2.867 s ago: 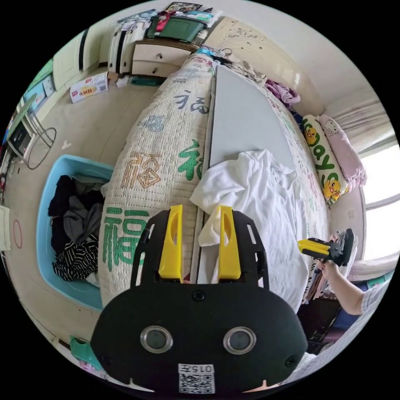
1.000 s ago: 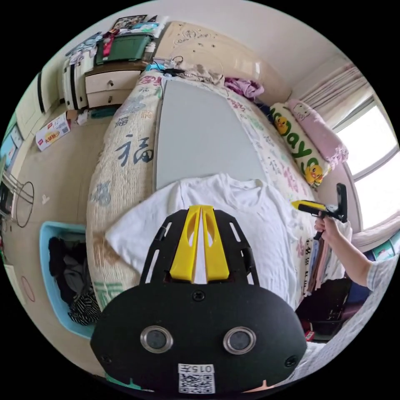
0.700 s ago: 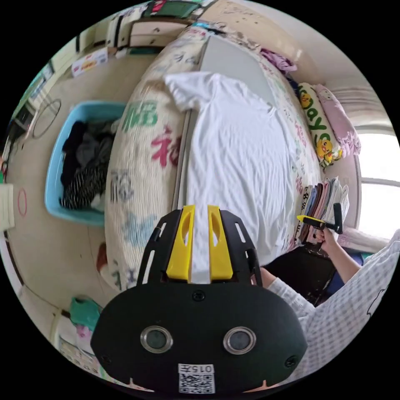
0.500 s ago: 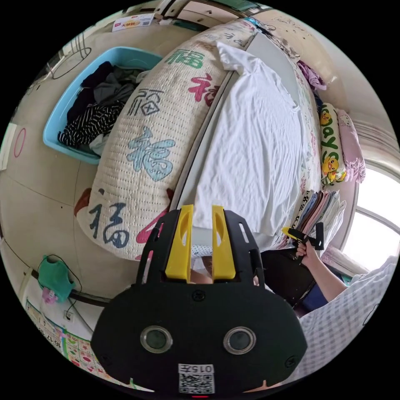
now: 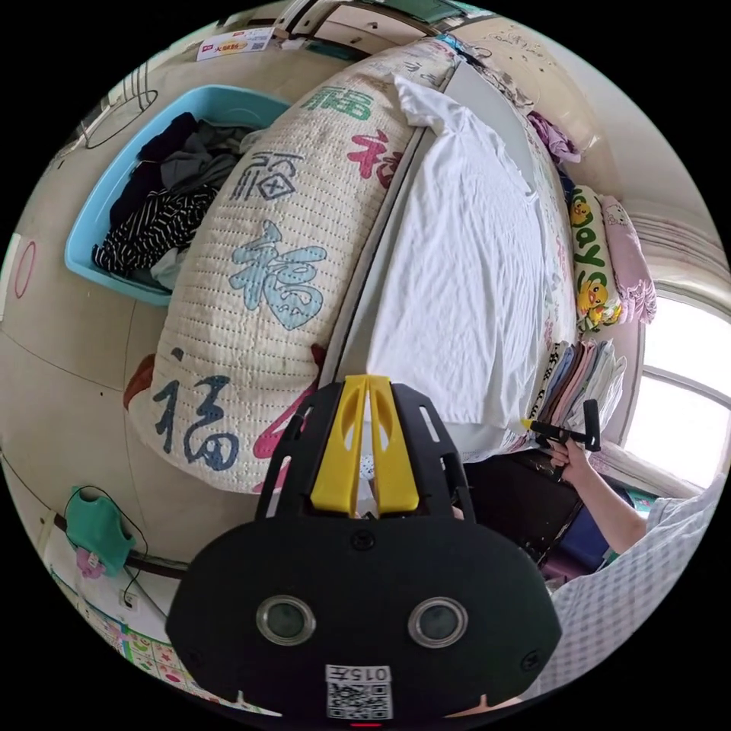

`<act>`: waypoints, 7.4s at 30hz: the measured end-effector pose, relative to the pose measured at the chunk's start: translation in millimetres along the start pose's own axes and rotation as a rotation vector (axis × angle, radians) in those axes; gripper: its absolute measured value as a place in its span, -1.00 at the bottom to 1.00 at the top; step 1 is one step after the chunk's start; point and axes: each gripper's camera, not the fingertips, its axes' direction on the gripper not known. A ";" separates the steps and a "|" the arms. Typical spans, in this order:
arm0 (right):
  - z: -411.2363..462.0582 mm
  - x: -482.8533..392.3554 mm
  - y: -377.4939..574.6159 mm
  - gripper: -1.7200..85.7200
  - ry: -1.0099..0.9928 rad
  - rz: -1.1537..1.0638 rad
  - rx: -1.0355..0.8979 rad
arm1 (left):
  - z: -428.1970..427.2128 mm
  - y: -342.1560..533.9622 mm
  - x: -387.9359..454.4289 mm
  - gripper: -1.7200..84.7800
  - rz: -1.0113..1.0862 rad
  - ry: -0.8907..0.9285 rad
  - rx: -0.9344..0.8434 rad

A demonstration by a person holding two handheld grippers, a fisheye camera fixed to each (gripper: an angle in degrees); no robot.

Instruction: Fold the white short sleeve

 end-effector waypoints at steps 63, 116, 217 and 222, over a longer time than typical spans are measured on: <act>-296.1 -619.1 -359.1 -0.95 0.006 -0.650 0.301 | -32.4 -457.2 -56.3 -0.97 0.273 0.169 0.099; -198.3 48.9 -243.3 -0.84 0.098 0.023 0.582 | 122.4 -153.5 401.3 -0.83 0.647 0.223 0.087; 264.9 112.8 -42.2 -0.96 0.070 0.424 0.058 | 68.4 37.0 166.1 -0.97 0.092 -0.184 -0.243; 290.6 102.0 -27.5 -0.92 0.054 0.375 0.026 | 81.7 20.6 188.2 -0.95 0.075 -0.304 -0.295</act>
